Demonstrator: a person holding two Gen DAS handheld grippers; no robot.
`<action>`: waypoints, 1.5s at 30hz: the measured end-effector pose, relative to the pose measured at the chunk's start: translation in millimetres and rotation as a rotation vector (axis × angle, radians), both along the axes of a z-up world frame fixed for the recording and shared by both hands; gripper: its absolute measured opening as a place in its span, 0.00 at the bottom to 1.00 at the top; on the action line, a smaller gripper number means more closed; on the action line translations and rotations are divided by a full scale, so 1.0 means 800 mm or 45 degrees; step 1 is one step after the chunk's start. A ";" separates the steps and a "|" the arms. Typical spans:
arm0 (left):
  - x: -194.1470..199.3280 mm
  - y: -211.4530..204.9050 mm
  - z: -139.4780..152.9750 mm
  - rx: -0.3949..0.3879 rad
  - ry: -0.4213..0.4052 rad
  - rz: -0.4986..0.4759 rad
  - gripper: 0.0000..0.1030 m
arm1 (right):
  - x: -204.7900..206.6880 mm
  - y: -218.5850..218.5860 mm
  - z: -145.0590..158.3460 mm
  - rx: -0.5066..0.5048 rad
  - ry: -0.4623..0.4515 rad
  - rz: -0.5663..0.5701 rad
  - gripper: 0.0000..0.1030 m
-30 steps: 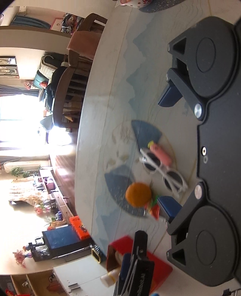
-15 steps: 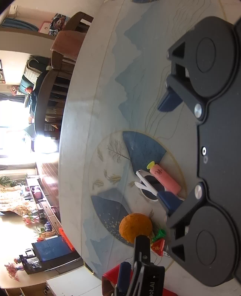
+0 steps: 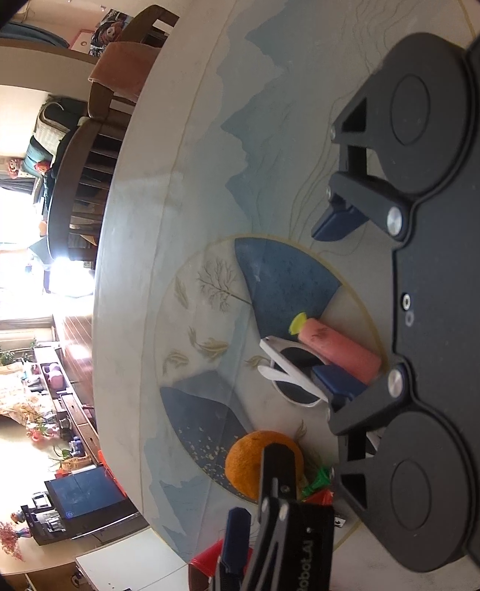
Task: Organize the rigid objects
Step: 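Grasp pink tube with right gripper while left gripper grasps the orange, then carry pink tube and orange to the red tin and lower them inside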
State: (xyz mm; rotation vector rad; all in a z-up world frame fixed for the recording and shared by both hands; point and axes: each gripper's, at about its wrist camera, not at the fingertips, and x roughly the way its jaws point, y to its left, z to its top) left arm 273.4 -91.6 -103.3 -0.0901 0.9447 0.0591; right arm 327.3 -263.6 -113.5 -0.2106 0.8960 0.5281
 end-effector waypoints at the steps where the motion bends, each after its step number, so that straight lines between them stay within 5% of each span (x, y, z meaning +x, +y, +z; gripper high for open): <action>1: 0.001 0.000 -0.002 0.001 0.002 -0.004 0.80 | 0.000 0.000 -0.001 -0.005 0.002 0.002 0.63; 9: 0.010 -0.004 -0.012 0.012 0.006 -0.028 0.79 | -0.006 -0.005 -0.002 -0.040 -0.045 0.022 0.43; 12: 0.012 -0.006 -0.014 0.001 0.008 -0.049 0.61 | -0.008 -0.006 -0.001 -0.038 -0.058 0.032 0.29; 15: 0.013 -0.008 -0.014 0.014 0.010 -0.050 0.55 | -0.009 -0.009 -0.001 -0.032 -0.064 0.027 0.15; 29: -0.008 -0.005 -0.004 0.009 0.027 -0.025 0.52 | -0.036 -0.031 0.024 0.051 -0.081 -0.033 0.15; 45: -0.088 0.013 0.063 -0.054 -0.028 0.031 0.52 | -0.107 -0.018 0.092 0.199 -0.098 0.042 0.15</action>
